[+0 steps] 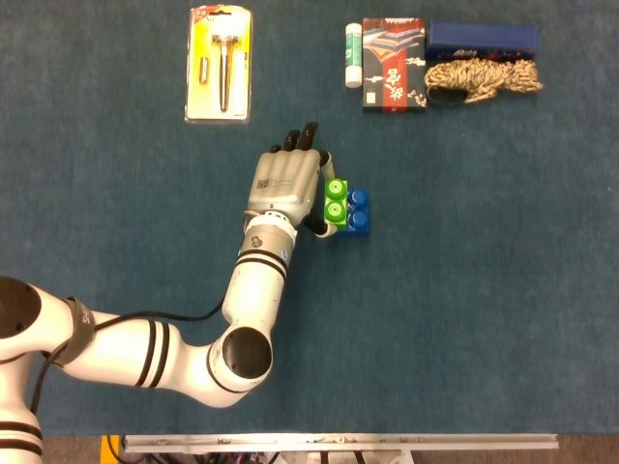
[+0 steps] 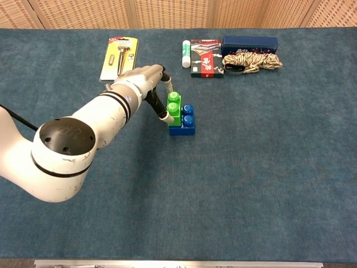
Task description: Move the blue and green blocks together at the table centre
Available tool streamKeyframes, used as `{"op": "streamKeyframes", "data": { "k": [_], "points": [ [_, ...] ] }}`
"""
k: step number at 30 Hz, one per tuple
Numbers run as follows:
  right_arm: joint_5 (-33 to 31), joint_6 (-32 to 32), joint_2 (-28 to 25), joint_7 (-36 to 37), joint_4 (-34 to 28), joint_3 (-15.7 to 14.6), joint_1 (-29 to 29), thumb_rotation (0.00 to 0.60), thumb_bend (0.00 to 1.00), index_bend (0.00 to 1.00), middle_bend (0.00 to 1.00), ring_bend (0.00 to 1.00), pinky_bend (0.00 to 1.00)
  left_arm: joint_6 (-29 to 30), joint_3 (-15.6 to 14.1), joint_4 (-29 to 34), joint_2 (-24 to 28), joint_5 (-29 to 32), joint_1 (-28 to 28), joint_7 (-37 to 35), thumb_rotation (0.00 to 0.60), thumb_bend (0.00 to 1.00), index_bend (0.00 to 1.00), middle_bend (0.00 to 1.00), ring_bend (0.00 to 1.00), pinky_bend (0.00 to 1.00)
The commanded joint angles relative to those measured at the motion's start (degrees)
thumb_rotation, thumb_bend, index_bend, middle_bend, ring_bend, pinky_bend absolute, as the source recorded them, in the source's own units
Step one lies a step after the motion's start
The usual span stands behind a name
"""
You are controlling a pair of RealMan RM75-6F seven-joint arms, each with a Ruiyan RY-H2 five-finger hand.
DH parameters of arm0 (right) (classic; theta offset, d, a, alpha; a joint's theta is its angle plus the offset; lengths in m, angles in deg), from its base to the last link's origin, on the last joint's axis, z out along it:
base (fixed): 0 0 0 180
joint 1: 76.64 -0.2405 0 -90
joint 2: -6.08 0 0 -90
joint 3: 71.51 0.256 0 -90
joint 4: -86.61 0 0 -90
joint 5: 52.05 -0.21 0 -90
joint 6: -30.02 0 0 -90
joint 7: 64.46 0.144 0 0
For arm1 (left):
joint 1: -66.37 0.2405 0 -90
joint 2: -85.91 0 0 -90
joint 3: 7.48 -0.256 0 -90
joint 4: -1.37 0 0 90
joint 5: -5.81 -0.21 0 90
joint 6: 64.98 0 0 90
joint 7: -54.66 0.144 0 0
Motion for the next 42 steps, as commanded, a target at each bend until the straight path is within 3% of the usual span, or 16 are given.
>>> {"op": "streamKeyframes", "data": {
  "k": [1,31,34,39,42],
  "points": [
    [0.0,-0.1,0.0,0.0,0.0,0.0,0.0,0.600,0.04,0.28,0.15,0.00,0.03,-0.1,0.0,-0.1,-0.1,0.0,0.0,-0.1,0.600,0.13,0.53,0.01,0.00,0.15],
    [-0.1,0.0,-0.1,0.3,0.0,0.0,0.0,0.600,0.04,0.28,0.15,0.00,0.03,-1.2,-1.4,-1.4,-2.0,-0.9,0.3,0.6,0.600,0.13,0.53,0.01,0.00,0.15],
    [-0.1,0.1,-0.1,0.2,-0.1,0.0,0.0,0.600,0.04,0.28,0.15,0.00,0.03,-1.1,-1.4,-0.3,-1.4,-1.1,0.5,0.8,0.600,0.13,0.46,0.01,0.00,0.15],
    [-0.1,0.4,-0.1,0.0,-0.1,0.0,-0.1,0.600,0.04,0.28,0.15,0.00,0.03,-0.7,-1.4,2.2,0.2,-1.3,0.8,1.2,0.600,0.13,0.19,0.01,0.00,0.15],
    [-0.2,0.6,0.0,-0.3,-0.2,0.0,-0.2,0.600,0.04,0.28,0.15,0.00,0.03,-0.4,-1.4,3.6,1.0,-1.6,0.9,1.2,0.600,0.13,0.08,0.01,0.00,0.15]
  ]
}}
